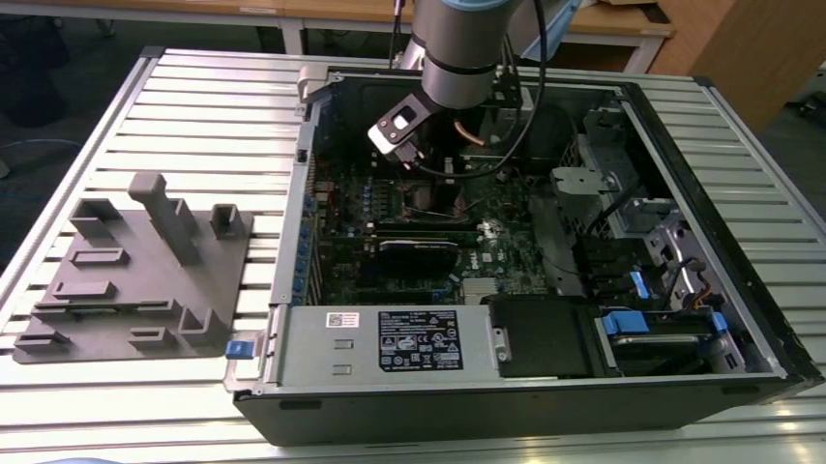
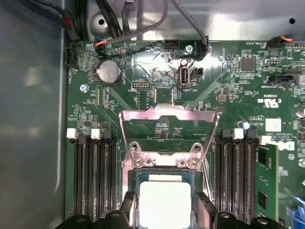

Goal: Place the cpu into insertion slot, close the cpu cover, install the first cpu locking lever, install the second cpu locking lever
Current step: 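Place the cpu into insertion slot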

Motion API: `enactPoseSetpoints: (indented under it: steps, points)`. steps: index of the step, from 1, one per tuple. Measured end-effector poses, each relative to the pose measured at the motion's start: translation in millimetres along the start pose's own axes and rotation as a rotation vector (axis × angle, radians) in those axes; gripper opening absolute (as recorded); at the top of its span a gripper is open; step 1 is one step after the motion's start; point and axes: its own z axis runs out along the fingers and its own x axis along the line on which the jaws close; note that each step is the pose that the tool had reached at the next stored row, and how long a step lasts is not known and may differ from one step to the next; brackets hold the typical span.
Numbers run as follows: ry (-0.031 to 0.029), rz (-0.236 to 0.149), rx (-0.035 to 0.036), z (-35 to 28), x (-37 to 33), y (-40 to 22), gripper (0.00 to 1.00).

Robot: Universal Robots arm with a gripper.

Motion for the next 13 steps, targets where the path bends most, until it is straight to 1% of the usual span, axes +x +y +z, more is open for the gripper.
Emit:
enactPoseSetpoints:
  steps: [4,6,13]
  points:
    - [-0.0001,0.0,0.0001,-8.5,0.2,0.0,0.62]
    - [-0.0002,0.0,0.0001,-10.7,0.2,0.0,0.62]
    - [-0.0001,0.0,0.0,-11.2,0.3,0.1,0.62]
